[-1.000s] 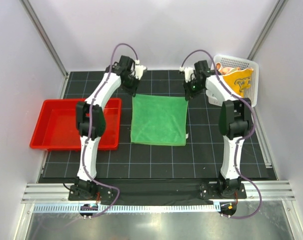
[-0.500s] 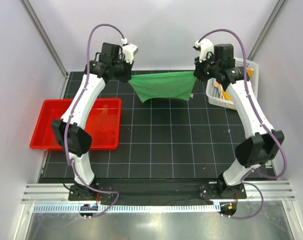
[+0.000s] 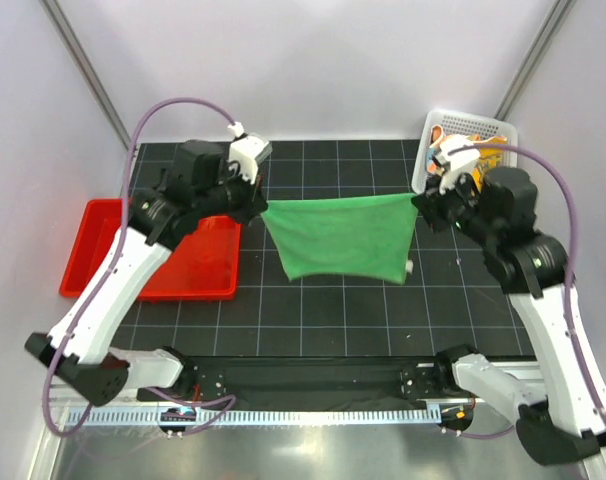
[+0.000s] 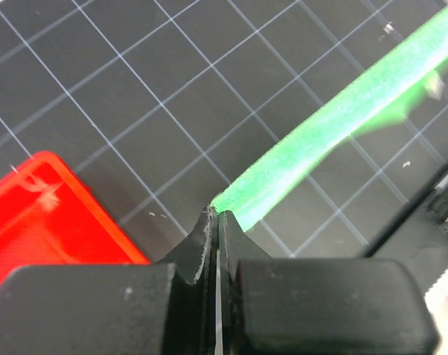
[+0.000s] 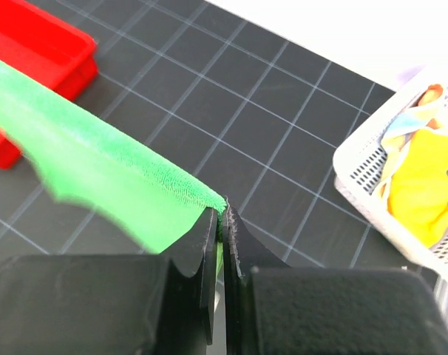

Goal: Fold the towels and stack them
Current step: Fold the towel

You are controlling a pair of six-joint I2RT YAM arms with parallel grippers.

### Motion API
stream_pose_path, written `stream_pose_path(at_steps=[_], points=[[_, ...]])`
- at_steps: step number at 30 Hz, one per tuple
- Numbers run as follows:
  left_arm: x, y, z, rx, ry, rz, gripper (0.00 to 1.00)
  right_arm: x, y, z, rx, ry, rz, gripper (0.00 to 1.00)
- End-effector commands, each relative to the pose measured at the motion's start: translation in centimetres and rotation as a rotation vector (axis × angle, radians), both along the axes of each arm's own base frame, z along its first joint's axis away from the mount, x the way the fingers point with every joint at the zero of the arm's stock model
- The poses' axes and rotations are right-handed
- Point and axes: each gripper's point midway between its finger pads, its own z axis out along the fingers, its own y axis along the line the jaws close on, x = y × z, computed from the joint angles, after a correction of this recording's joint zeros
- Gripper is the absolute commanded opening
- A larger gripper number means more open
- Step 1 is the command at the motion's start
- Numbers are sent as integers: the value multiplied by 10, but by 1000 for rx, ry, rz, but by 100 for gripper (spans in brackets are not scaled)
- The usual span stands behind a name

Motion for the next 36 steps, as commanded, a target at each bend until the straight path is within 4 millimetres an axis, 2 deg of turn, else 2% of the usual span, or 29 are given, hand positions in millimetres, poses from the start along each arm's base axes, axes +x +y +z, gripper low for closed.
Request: stream_pose_path(at_steps=[1,2,3,4,5,6,7,8,9,10,12,13,15,16,18,19,20,21,22,23,25,27,29,30,36], points=[[-5,5,-1,-95,42,101,0,-12,-3,-13,68,32,-51,1],[-4,3,-7,-108,71,120,0,-12,1,-19,96,50,-50,1],[-2,1,-14,-106,90,126,0,-10,4,-39,100,91,-42,1],[4,-3,-21,-108,93,129,0,-4,9,-41,123,80,-37,1],[12,-6,-43,-75,137,142,0,2,13,-55,138,113,-42,1],[19,-8,-57,-53,160,153,0,8,16,-65,138,123,-35,1],[26,-11,-67,-40,170,159,0,18,19,-84,135,135,-34,1],[40,-16,-93,-1,220,172,0,28,21,-102,139,178,-53,1],[47,-19,-106,19,235,170,0,38,25,-117,139,190,-52,1],[65,-25,-129,47,260,172,0,53,27,-136,122,214,-64,1],[86,-29,-146,64,273,183,0,72,29,-157,97,235,-79,1],[109,-33,-161,82,289,187,0,90,31,-176,79,261,-94,1],[135,-34,-175,96,294,199,0,110,31,-191,26,275,-98,1],[157,-33,-186,97,307,211,0,129,33,-207,-1,307,-108,1],[180,-29,-196,102,322,221,0,150,25,-221,-40,333,-125,1],[198,-22,-183,81,304,238,0,165,24,-212,-36,319,-129,1],[203,-21,-206,93,350,227,0,175,20,-236,-63,373,-132,1],[209,-19,-208,89,353,226,0,185,13,-239,-67,380,-147,1],[215,-16,-211,88,354,228,0,197,13,-231,-63,366,-144,1],[223,-15,-215,81,353,221,0,203,11,-250,-79,406,-140,1],[231,-13,-219,78,344,204,0,220,9,-247,-83,389,-140,1],[237,-14,-226,71,346,176,0,227,9,-260,-103,404,-130,1],[240,-13,-232,84,343,164,0,235,7,-259,-109,386,-136,1],[243,-12,-238,91,342,162,0,237,7,-266,-114,399,-132,1],[255,-9,-251,116,318,140,0,252,9,-272,-127,392,-123,1]])
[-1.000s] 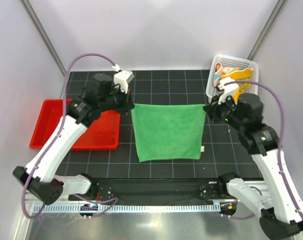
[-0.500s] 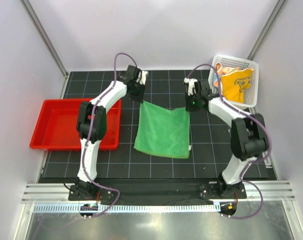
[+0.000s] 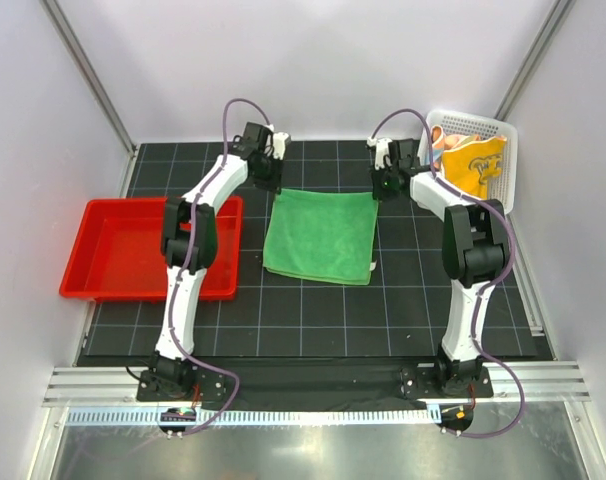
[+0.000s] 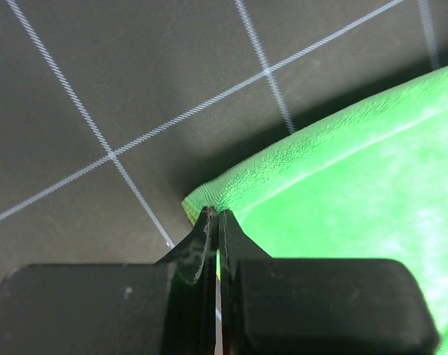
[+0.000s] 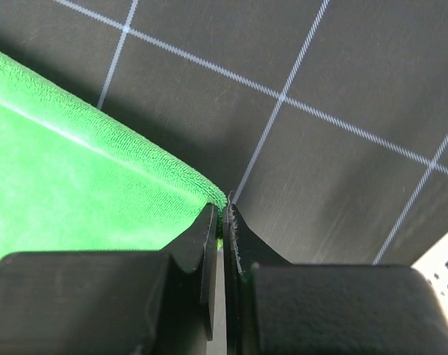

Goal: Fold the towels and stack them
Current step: Fold the towel

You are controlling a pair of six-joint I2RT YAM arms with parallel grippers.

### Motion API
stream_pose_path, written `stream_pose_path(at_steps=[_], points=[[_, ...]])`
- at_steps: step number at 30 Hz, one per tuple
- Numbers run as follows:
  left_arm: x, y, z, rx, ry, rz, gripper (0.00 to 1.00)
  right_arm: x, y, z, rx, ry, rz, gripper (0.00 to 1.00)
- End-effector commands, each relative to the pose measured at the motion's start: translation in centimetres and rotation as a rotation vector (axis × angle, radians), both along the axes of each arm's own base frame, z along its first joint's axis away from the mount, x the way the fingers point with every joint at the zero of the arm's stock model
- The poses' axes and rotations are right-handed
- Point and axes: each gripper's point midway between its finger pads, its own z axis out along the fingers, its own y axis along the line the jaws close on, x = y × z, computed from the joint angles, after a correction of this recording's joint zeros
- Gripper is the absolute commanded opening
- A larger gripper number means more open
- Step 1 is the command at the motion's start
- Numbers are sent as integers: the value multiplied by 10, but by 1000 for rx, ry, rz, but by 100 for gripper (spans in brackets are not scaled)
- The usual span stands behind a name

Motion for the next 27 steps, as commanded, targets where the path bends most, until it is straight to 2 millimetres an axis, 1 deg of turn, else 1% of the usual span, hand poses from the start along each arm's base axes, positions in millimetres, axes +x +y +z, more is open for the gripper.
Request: stream_pose_path(at_steps=[1,3,6,7,8,12,15,19,21,24,25,27], points=[[16,-2,9,-4,-66,-40,0,22,1,20,-12,-78,17,1],[20,0,13,5,-85,-37,0,21,0,22,-13,-79,21,1],[22,4,22,16,-106,-33,0,18,-3,30,-32,-87,20,1],[22,6,28,19,-118,-29,0,16,-6,31,-46,-88,12,1],[22,6,31,20,-122,-32,0,16,-8,40,-55,-110,14,1],[18,11,40,18,-130,-27,0,11,-8,52,-62,-122,32,1],[14,12,44,11,-129,-35,0,5,-7,55,-56,-114,47,1],[10,11,42,7,-123,-56,0,-4,-3,46,-42,-77,74,2],[8,9,43,-2,-122,-67,0,-8,-2,45,-36,-70,81,1],[1,8,56,-19,-133,-79,0,-14,-3,49,-33,-74,74,1],[-1,8,58,-17,-138,-86,0,-16,-4,55,-31,-85,73,1],[-4,10,63,-12,-151,-89,0,-19,-5,60,-29,-93,70,1]])
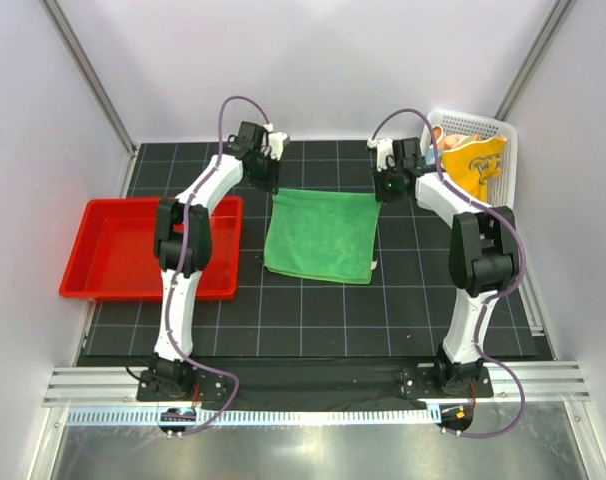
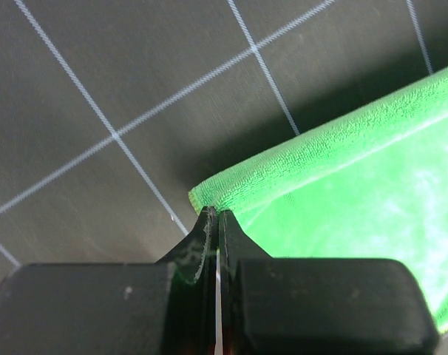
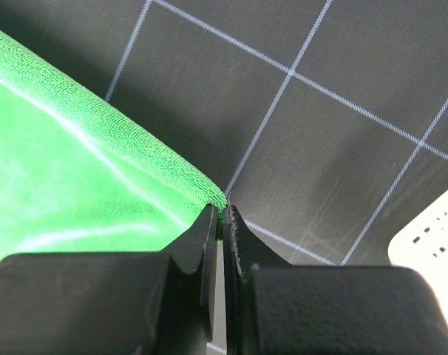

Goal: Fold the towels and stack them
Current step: Fold the towel

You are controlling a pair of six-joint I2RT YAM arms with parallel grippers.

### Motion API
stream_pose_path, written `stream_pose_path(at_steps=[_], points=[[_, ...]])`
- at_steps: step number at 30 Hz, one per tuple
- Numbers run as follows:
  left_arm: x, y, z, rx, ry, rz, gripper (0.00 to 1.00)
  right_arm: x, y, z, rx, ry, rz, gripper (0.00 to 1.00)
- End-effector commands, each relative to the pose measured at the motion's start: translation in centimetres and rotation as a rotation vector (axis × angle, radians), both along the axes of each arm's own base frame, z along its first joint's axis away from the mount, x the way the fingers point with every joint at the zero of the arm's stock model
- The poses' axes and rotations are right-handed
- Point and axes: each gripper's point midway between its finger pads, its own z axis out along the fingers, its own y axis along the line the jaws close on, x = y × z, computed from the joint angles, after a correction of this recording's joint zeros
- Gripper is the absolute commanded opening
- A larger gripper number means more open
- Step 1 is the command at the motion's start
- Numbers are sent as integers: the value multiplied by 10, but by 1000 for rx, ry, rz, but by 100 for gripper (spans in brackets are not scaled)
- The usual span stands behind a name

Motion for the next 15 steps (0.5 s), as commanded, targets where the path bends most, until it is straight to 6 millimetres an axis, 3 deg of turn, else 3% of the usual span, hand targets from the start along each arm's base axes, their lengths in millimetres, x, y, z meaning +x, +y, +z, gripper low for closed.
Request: stream_pose_path(at_steps=[1,8,15], points=[[1,5,59,-30,-132,-19,0,-3,-1,40,11,-89,8,1],[-15,13,70,-9,-144,-27,0,-24,7,56,68,-93,22,1],[-43,12,63,-49,-84,-46,0,-53,11,64,116,-97,-10,1]])
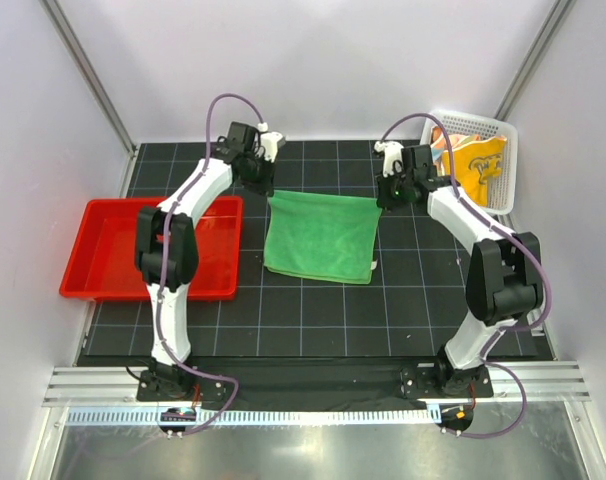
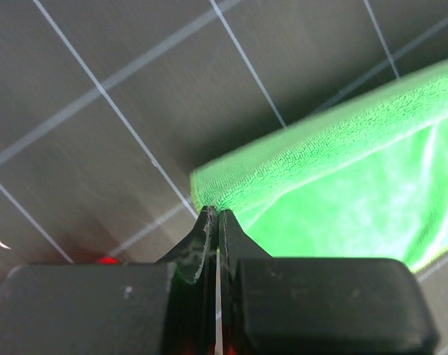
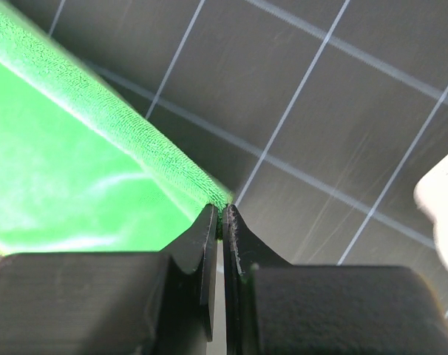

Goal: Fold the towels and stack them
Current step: Fold the towel

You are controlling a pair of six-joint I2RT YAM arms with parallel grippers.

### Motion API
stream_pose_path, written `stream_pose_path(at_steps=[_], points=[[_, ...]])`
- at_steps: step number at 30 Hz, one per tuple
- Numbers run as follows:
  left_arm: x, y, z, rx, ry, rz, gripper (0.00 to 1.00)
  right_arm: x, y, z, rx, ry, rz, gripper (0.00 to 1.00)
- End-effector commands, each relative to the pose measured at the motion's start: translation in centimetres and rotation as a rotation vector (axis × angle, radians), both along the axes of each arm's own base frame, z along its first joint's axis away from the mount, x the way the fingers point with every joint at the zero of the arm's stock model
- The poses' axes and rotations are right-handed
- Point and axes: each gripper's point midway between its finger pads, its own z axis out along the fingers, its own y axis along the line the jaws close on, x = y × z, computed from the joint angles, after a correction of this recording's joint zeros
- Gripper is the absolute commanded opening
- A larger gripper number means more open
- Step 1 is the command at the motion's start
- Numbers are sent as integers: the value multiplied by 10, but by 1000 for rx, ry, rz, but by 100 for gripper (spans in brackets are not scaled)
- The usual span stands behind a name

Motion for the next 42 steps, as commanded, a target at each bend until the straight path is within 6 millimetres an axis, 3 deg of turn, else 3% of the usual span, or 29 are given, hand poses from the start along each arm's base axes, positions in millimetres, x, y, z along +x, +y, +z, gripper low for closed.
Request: stream_pose_path(at_steps=[1,5,8,20,28,31,33,42], points=[[-9,3,20,-39,-37,-13,0,-14,2,17,36,-39,-29,1],[-26,4,17,-55,-15,-13,0,-32,0,19,43,-27,-52,1],[-37,3,19,-78,1,-14,0,-47,14,20,66,-12,-30,1],[-92,8,25,-125,61,-32,0,-97,26,5,59,20,-57,1],[-132,9,3,-105,151,-53,0,-125,10,-15,68,94,-189,3],[-145,5,-8,-84,194,-69,0,-139,17,-24,86,143,-169,3],[-151,4,-18,-53,216,-71,0,-148,25,-28,91,148,-149,3],[-165,11,-54,161,251,-51,1,-170,16,-49,68,234,-241,4]])
